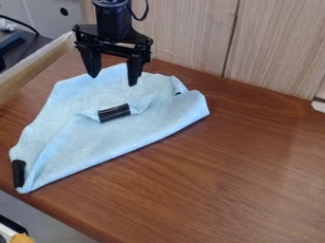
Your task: Fold the cloth from the bottom right to top left
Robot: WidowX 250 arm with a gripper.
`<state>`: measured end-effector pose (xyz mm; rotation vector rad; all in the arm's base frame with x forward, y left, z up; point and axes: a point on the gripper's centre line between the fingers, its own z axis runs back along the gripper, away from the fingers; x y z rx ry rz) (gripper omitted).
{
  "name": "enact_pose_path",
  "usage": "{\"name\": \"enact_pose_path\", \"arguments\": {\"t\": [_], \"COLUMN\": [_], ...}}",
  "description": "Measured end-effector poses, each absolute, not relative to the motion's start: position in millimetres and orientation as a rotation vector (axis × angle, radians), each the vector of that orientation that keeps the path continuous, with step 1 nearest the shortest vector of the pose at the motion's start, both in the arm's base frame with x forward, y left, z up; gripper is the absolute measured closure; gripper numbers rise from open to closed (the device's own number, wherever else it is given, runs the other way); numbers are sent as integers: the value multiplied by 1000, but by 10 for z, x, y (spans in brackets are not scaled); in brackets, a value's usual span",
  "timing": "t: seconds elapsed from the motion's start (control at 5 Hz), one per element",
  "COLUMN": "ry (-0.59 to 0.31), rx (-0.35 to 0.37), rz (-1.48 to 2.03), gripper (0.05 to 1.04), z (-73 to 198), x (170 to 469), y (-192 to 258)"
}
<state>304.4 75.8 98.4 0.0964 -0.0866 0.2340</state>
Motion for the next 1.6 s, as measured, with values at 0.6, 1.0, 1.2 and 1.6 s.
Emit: {"name": "enact_pose_path", "arguments": {"t": [0.6,1.0,1.2,1.6], "ry": [-17,1,-26,-61], "rx": [28,-40,-35,-19], "rz": [299,450,501,544], "gripper": [83,83,83,83], "z": [811,653,573,427], "x": [2829,2449,2329,2023], "y": [769,1036,1252,1541]}}
